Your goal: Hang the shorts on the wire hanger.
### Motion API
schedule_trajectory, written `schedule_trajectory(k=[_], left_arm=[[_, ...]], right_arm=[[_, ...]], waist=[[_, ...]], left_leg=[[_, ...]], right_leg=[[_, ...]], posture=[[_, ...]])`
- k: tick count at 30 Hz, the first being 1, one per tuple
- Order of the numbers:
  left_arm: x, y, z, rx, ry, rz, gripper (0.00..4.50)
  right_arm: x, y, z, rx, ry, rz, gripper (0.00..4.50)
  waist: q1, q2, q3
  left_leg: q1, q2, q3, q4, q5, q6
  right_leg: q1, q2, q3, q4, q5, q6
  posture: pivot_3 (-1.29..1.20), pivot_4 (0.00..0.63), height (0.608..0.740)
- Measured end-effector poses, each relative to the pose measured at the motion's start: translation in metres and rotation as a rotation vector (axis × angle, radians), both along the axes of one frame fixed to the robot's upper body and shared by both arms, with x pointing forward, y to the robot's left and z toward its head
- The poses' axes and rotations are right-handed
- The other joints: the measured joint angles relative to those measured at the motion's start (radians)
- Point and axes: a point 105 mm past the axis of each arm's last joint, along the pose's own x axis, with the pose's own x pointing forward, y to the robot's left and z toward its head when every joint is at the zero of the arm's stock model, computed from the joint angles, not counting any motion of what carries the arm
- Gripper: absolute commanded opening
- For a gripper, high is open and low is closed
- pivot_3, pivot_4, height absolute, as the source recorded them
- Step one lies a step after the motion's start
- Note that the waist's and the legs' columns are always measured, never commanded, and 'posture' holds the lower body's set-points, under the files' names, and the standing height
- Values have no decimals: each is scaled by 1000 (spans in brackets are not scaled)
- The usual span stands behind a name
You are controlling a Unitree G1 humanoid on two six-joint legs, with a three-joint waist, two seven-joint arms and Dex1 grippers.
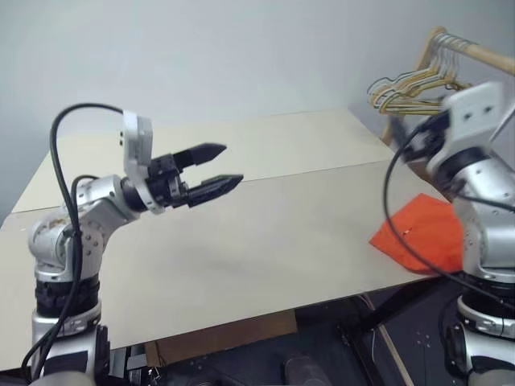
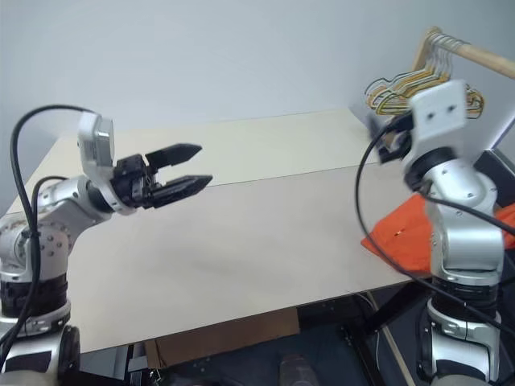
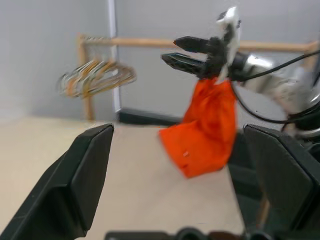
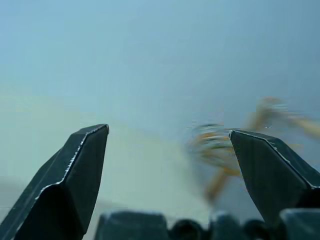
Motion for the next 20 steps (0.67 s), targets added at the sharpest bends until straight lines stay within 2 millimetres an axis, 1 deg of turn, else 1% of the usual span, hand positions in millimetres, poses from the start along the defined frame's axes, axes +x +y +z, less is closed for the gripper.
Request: schedule_trajectory(k=[4, 5, 6, 9, 13, 16, 20], left_arm=[[-6, 19, -32, 187, 11, 136, 4500], [-7, 23, -37, 221, 17, 167, 4500], [-8, 25, -39, 243, 18, 187, 4500], [-14, 28, -49, 303, 42, 211, 4500], [-22, 31, -57, 351, 73, 213, 4500], [-24, 32, -59, 360, 83, 213, 4500], [-24, 33, -59, 362, 84, 216, 4500]], right_arm=[[-15, 33, -48, -121, 199, 280, 4447], [-19, 40, -56, -137, 236, 347, 4447], [-22, 45, -59, -148, 256, 395, 4447], [-27, 53, -63, -156, 295, 496, 4447], [-24, 53, -60, -164, 300, 530, 4447], [-24, 53, -62, -171, 303, 538, 4447], [-25, 53, -64, -183, 305, 542, 4447]], waist=[[52, -3, 3], [71, -4, 5], [88, -6, 8], [137, -9, 13], [192, -12, 20], [213, -13, 22], [218, -13, 22]], left_leg=[[0, 0, 2, 0, 0, 1], [1, 0, 3, 0, -1, 1], [1, 0, 3, 0, -1, 1], [1, 1, 6, 0, -1, 2], [0, 1, 11, 0, -1, 1], [-2, 1, 12, 0, -1, 1], [-2, 1, 12, 0, -1, 1]], right_leg=[[-1, 0, 0, 0, 0, 0], [-1, 0, 0, 0, 1, -1], [-1, 0, 0, 0, 1, -1], [-1, 0, 0, 0, 2, -2], [-3, 0, -2, 0, 2, -2], [-3, 0, -3, -1, 2, -3], [-3, 0, -3, -1, 2, -3]], posture=[[25, 19, 740], [40, 24, 740], [50, 28, 740], [70, 36, 740], [78, 39, 740], [81, 41, 740], [88, 37, 740]])
